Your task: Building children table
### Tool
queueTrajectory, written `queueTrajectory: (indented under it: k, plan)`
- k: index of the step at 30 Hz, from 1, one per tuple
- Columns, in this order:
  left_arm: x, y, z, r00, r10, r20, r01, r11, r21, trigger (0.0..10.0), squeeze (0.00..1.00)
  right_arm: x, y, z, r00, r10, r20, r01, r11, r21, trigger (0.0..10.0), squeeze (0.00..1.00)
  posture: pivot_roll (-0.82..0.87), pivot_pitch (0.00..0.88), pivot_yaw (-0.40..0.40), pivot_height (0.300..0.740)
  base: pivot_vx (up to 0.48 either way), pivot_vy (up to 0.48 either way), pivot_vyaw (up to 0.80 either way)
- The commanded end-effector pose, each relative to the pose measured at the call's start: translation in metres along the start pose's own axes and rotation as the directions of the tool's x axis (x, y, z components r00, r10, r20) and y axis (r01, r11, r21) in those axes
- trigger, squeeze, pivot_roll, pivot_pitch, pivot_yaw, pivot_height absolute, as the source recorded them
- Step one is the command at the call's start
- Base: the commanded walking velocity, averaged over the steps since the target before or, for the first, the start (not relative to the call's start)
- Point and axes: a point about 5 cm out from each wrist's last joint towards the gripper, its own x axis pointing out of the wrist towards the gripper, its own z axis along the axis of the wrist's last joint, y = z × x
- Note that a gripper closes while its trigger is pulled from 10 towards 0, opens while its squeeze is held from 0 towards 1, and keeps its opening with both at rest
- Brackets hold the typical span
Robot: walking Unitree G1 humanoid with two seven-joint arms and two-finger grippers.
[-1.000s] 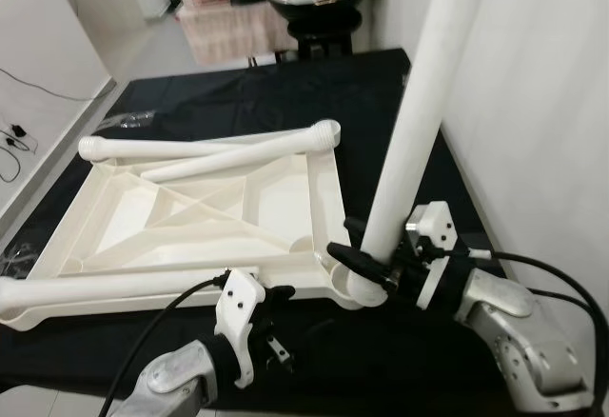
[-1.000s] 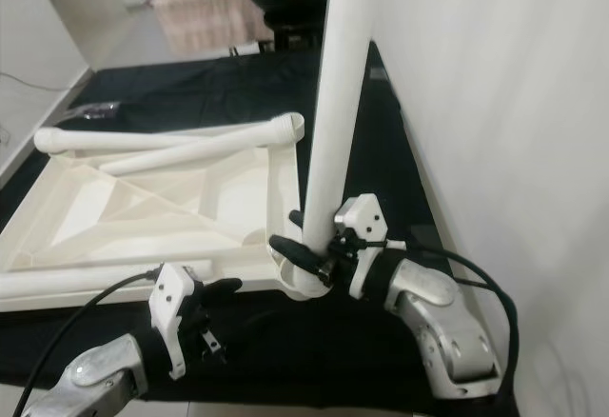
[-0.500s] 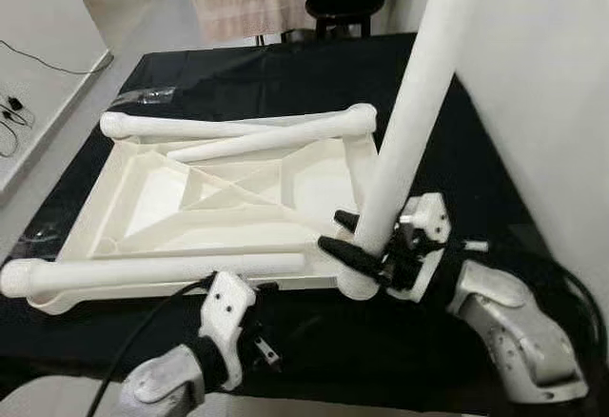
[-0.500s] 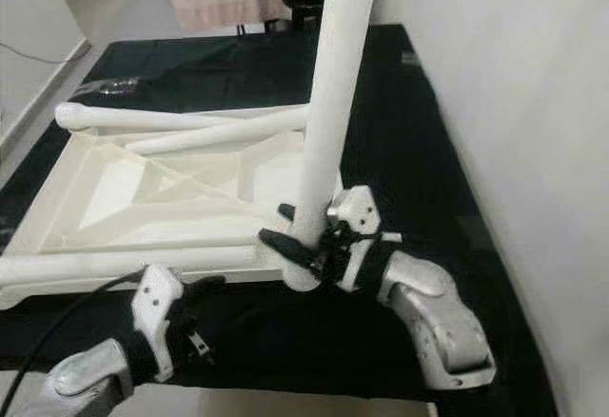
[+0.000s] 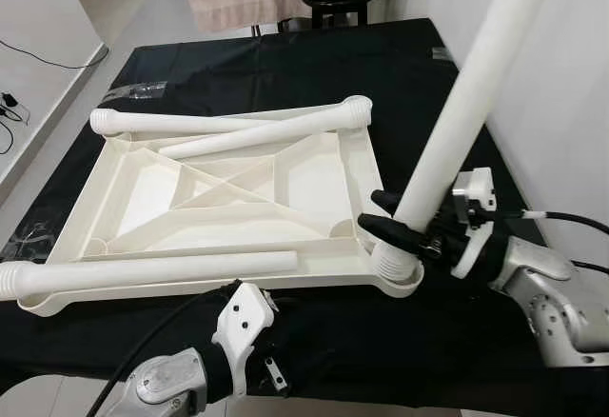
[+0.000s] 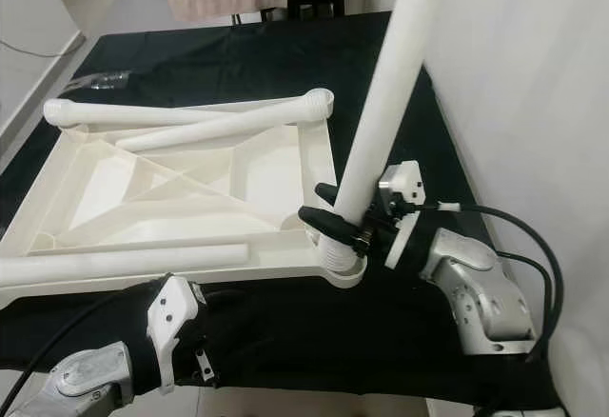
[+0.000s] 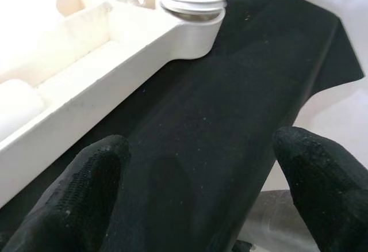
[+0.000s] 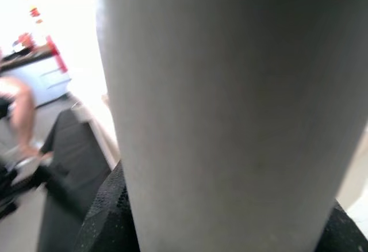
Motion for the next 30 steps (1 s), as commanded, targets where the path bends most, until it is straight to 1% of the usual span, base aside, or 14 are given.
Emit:
queueTrajectory:
  k: [1, 2, 4, 6, 8, 15, 17, 18, 24, 26, 28, 30]
  plan:
    - [-0.003, 0.000, -0.001, 1.000, 0.027, -0.010, -0.027, 1.000, -0.008, 10.0, 0.00, 0.001, 0.003, 0.003, 0.999, 0.049, 0.002, -0.049, 0.999, -0.007, 10.0, 0.00, -0.10, 0.244, 0.088, 0.740, 0.000, 0.000, 0.00]
    - [-0.004, 0.001, -0.002, 0.999, 0.028, -0.018, -0.028, 0.999, -0.020, 10.0, 0.00, 0.000, 0.003, 0.002, 0.998, 0.058, -0.003, -0.058, 0.998, -0.004, 10.0, 0.00, -0.10, 0.246, 0.088, 0.740, 0.000, 0.000, 0.00]
    - [-0.004, 0.000, -0.002, 1.000, 0.023, -0.020, -0.024, 1.000, -0.019, 10.0, 0.00, 0.001, 0.003, 0.001, 0.998, 0.068, -0.004, -0.068, 0.998, -0.002, 10.0, 0.00, -0.09, 0.250, 0.089, 0.740, 0.000, 0.000, 0.00]
    - [-0.006, -0.001, -0.002, 1.000, 0.016, -0.026, -0.017, 1.000, -0.014, 10.0, 0.00, 0.004, 0.009, -0.006, 0.993, 0.106, -0.051, -0.108, 0.994, -0.029, 10.0, 0.00, -0.09, 0.259, 0.094, 0.740, 0.000, 0.000, 0.00]
    - [-0.007, -0.001, -0.002, 1.000, 0.016, -0.027, -0.016, 1.000, -0.014, 10.0, 0.00, 0.005, 0.011, -0.007, 0.991, 0.116, -0.064, -0.118, 0.992, -0.036, 10.0, 0.00, -0.09, 0.259, 0.094, 0.740, 0.000, 0.000, 0.00]
    - [-0.009, -0.003, -0.003, 0.999, 0.008, -0.033, -0.009, 1.000, -0.006, 10.0, 0.00, 0.012, 0.013, -0.012, 0.989, 0.127, -0.073, -0.130, 0.991, -0.041, 10.0, 0.00, -0.08, 0.273, 0.100, 0.740, 0.000, 0.000, 0.00]
    - [-0.010, -0.005, -0.003, 0.999, -0.005, -0.044, 0.006, 1.000, 0.002, 10.0, 0.00, 0.016, 0.012, -0.019, 0.981, 0.134, -0.142, -0.147, 0.985, -0.086, 10.0, 0.00, -0.08, 0.273, 0.100, 0.740, 0.000, 0.000, 0.00]
    - [-0.010, -0.006, -0.004, 0.999, -0.011, -0.045, 0.011, 1.000, -0.003, 10.0, 0.00, 0.018, 0.011, -0.021, 0.979, 0.135, -0.156, -0.151, 0.984, -0.094, 10.0, 0.00, -0.07, 0.279, 0.102, 0.740, 0.000, 0.000, 0.00]
    - [-0.011, -0.007, -0.005, 0.999, -0.024, -0.042, 0.023, 1.000, -0.018, 10.0, 0.00, 0.026, 0.007, -0.017, 0.978, 0.151, -0.141, -0.164, 0.982, -0.091, 10.0, 0.00, -0.07, 0.282, 0.105, 0.740, 0.000, 0.000, 0.00]
    - [-0.012, -0.007, -0.005, 0.999, -0.026, -0.039, 0.025, 0.999, -0.024, 10.0, 0.00, 0.027, 0.008, -0.018, 0.976, 0.164, -0.146, -0.178, 0.980, -0.090, 10.0, 0.00, -0.07, 0.283, 0.104, 0.740, 0.000, 0.000, 0.00]
    - [-0.012, -0.008, -0.006, 0.999, -0.032, -0.033, 0.031, 0.999, -0.036, 10.0, 0.00, 0.028, 0.009, -0.021, 0.965, 0.198, -0.173, -0.214, 0.974, -0.074, 10.0, 0.00, -0.06, 0.284, 0.104, 0.740, 0.000, 0.000, 0.00]
    - [-0.012, -0.008, -0.006, 0.999, -0.032, -0.033, 0.031, 0.999, -0.036, 10.0, 0.00, 0.028, 0.009, -0.021, 0.965, 0.198, -0.173, -0.214, 0.974, -0.074, 10.0, 0.00, -0.06, 0.284, 0.104, 0.740, 0.000, 0.000, 0.00]
